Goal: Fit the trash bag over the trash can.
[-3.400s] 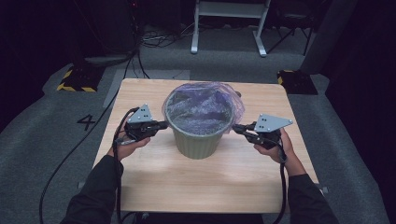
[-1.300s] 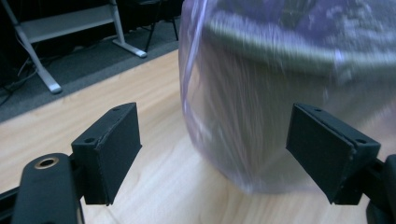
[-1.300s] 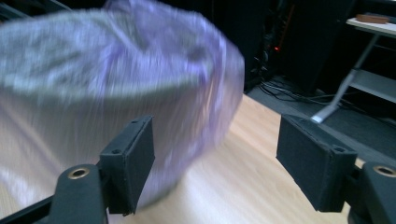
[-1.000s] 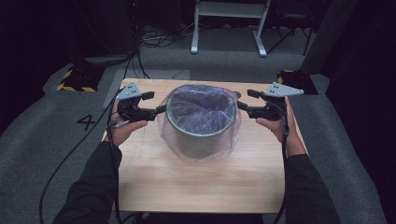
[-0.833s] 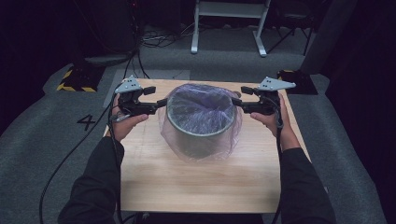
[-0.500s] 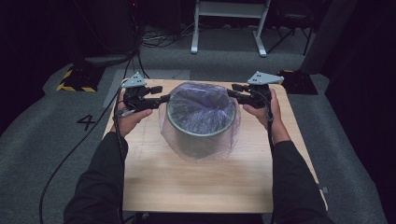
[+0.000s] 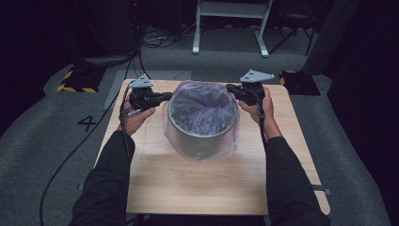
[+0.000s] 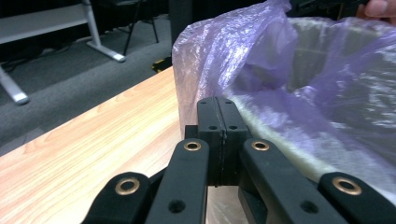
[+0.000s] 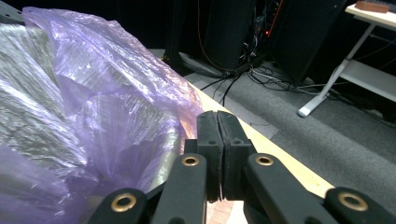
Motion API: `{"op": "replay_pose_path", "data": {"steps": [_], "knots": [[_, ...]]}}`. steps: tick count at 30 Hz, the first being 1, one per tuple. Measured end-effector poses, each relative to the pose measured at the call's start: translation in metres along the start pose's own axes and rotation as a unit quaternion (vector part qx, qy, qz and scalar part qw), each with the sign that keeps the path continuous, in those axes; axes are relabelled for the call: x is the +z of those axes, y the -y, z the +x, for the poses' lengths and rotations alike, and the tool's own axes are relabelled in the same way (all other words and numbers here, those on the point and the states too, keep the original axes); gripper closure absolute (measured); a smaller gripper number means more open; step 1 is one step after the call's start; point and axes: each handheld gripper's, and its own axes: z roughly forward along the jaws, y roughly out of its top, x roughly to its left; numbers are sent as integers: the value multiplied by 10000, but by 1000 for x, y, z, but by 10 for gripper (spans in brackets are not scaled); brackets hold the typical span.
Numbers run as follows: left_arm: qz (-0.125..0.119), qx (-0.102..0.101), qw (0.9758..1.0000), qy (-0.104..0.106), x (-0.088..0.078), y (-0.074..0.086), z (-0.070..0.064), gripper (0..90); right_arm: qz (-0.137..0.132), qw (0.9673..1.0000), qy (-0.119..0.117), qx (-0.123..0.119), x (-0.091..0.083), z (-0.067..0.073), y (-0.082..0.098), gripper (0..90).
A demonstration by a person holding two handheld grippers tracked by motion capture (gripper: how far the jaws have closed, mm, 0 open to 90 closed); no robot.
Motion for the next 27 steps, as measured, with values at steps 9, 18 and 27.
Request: {"op": "replay_pose_path", "data": {"steps": [9, 18, 27], "knots": [[105, -146, 9997, -146, 13, 7, 2, 900, 232, 9994, 9, 259, 15, -12, 10, 892], [192, -328, 9993, 47, 35, 23, -2, 900, 431, 9977, -265, 444, 25, -15, 28, 900], [476, -400, 9981, 24, 49, 40, -2, 900, 719, 9945, -181, 745, 32, -18, 62, 900]]}}
